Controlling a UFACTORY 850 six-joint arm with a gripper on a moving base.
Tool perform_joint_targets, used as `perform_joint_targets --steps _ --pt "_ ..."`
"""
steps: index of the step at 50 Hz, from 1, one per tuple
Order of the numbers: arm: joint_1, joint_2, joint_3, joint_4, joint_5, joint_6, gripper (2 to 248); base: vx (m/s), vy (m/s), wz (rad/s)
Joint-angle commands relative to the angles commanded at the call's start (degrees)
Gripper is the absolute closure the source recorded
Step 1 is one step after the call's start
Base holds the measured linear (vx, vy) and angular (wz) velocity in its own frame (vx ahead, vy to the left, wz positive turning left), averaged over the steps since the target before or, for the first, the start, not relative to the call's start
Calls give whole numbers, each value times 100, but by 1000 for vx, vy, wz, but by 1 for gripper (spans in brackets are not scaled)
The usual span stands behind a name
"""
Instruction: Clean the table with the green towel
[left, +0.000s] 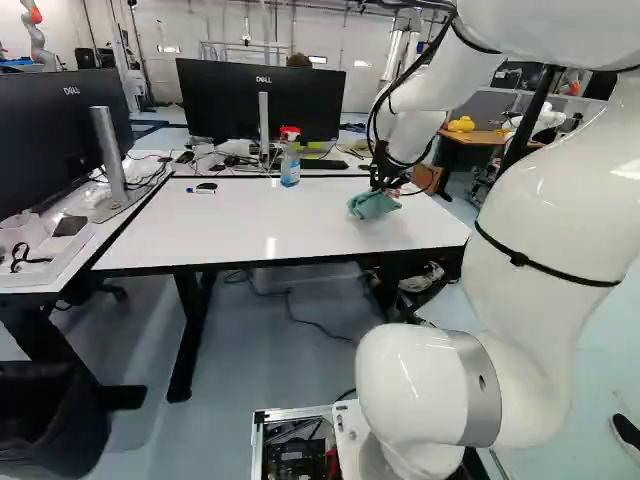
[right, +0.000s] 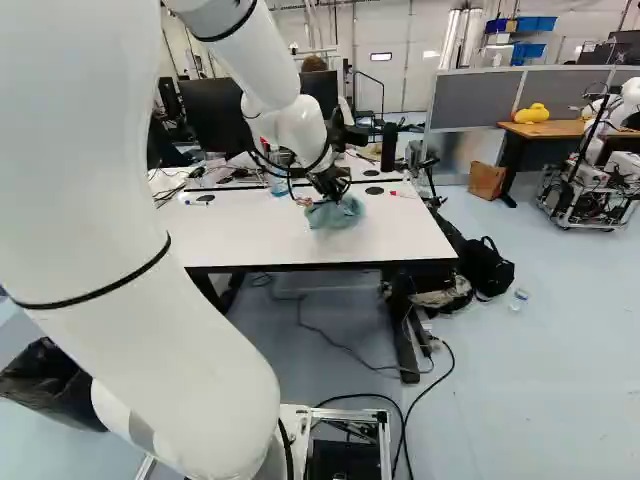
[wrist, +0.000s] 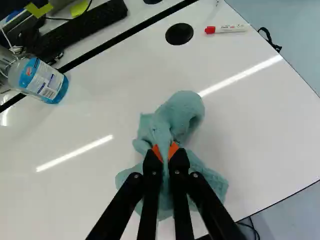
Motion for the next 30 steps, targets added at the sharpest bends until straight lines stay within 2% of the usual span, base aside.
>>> perform_joint_targets --steps 30 --pt "0 -500 -76 0 0 0 220 0 0 0"
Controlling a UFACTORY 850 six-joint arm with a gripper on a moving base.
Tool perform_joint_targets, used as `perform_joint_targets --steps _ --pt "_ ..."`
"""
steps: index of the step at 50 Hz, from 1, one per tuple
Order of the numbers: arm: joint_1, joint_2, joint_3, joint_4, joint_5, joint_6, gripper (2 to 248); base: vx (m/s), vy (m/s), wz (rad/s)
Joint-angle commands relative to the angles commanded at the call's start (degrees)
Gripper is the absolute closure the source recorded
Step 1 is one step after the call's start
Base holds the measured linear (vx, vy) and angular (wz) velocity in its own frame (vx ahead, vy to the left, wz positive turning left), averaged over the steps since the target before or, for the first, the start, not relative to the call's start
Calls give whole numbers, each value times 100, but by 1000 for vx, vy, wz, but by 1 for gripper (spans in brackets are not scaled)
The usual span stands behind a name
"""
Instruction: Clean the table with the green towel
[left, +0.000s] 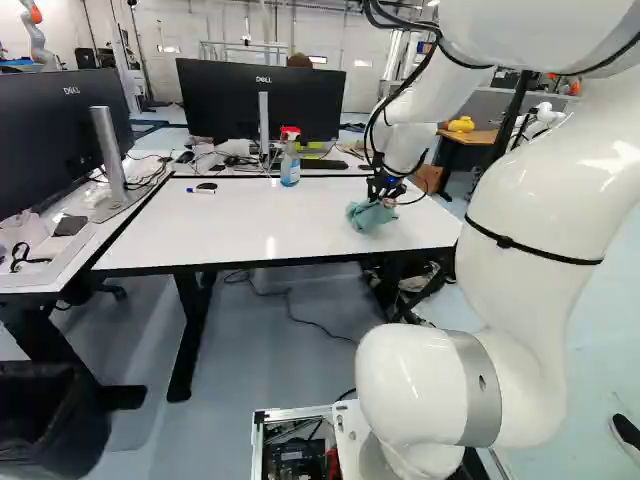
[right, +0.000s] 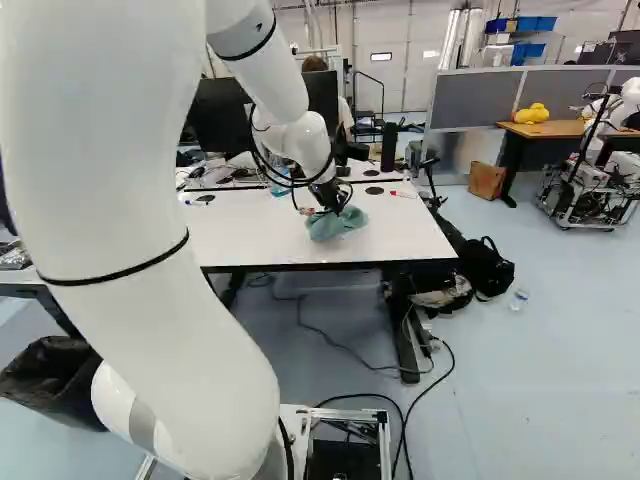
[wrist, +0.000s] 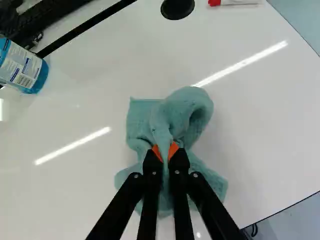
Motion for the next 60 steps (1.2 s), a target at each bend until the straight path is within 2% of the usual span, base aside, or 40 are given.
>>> perform_joint_targets --steps 11,25,51,60 --pt "0 -194 -40 0 0 0 220 0 0 0" --pt "0 -194 -40 0 -24 0 220 0 0 0" --pt "-7 -196 -42 84 -690 0 220 0 0 0" --pt "-117 -193 -39 104 -822 0 220 0 0 0"
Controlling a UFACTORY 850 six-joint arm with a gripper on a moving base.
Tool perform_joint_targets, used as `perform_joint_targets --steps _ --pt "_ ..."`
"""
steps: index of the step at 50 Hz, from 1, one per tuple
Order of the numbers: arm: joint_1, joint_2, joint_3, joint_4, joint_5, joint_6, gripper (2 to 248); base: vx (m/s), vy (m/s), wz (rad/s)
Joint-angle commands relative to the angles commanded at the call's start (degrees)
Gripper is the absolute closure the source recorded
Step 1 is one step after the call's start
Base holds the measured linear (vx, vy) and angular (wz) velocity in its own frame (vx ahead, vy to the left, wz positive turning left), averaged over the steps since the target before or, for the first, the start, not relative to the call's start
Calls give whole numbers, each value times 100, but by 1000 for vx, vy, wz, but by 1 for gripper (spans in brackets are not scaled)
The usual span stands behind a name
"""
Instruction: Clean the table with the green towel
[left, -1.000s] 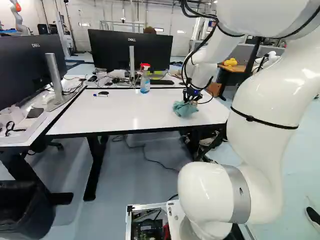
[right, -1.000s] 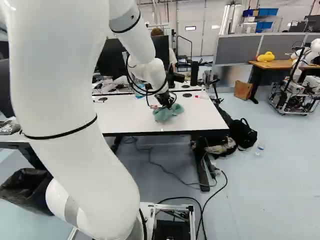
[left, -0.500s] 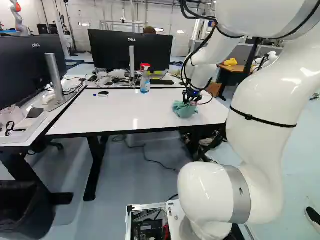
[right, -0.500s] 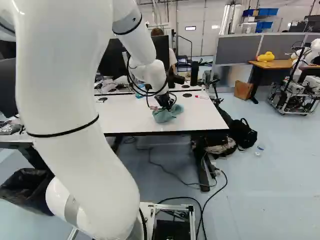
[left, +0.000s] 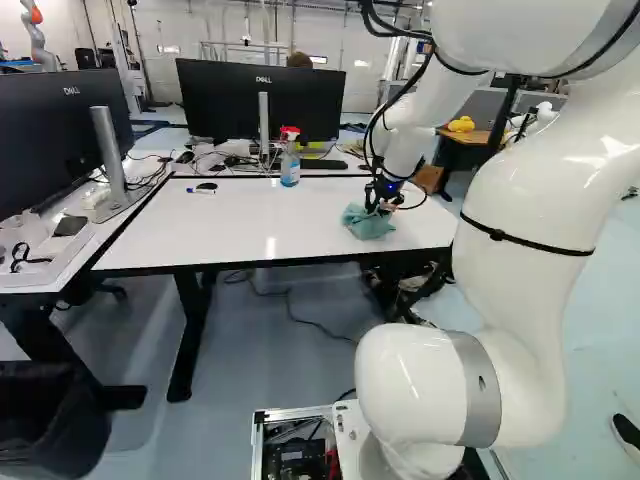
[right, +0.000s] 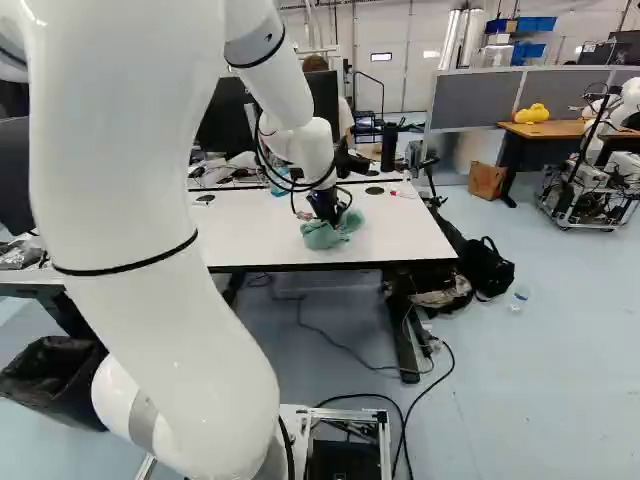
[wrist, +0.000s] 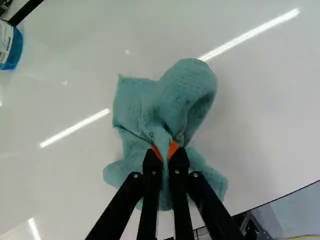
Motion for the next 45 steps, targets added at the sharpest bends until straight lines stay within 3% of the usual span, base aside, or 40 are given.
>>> perform_joint_targets --steps 31,45 --pt "-571 -350 -413 0 0 0 220 0 0 0" --pt "-655 -652 -781 0 0 0 220 0 0 0"
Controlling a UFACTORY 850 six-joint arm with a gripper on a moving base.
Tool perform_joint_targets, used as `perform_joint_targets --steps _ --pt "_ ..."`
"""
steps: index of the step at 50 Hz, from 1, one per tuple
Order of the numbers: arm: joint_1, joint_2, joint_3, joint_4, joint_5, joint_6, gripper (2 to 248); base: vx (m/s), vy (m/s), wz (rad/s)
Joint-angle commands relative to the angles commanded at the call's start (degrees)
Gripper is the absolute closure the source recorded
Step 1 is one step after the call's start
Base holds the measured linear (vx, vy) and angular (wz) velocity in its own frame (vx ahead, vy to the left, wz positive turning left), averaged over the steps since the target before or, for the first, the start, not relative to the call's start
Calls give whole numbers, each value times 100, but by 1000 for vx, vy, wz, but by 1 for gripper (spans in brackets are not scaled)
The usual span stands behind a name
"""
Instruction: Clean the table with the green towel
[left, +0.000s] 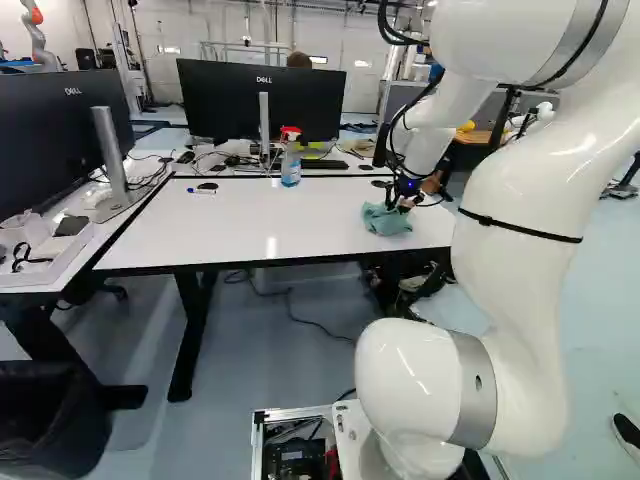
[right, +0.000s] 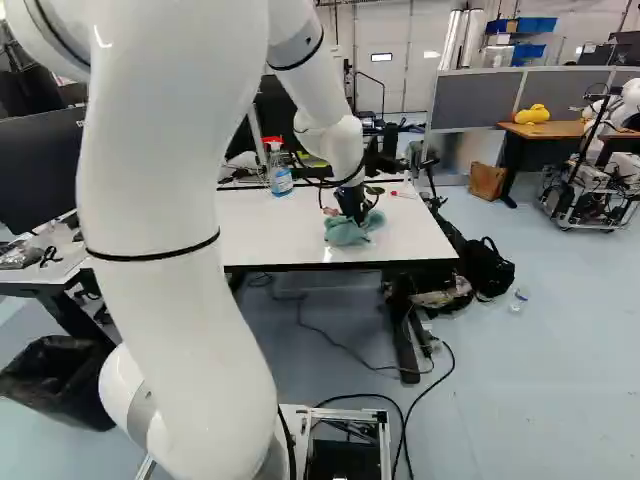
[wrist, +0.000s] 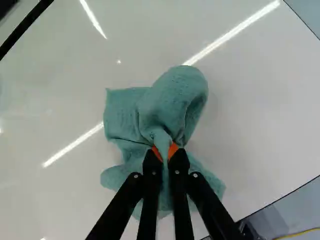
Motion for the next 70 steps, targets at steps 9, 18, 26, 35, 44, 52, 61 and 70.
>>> perform_joint_targets --steps 9,18,26,35,44,52,61,70 --pt "73 -196 -245 0 0 0 220 0 0 0" --pt "205 -321 -403 0 0 0 220 0 0 0" --pt "343 -312 -391 0 0 0 220 0 0 0" --pt "494 -224 -281 0 0 0 220 0 0 0" --pt "623 -70 -86 0 0 0 220 0 0 0" --pt "724 85 105 0 0 0 220 0 0 0" --pt "846 267 327 0 0 0 220 0 0 0" --pt "973 429 521 0 0 0 220 0 0 0"
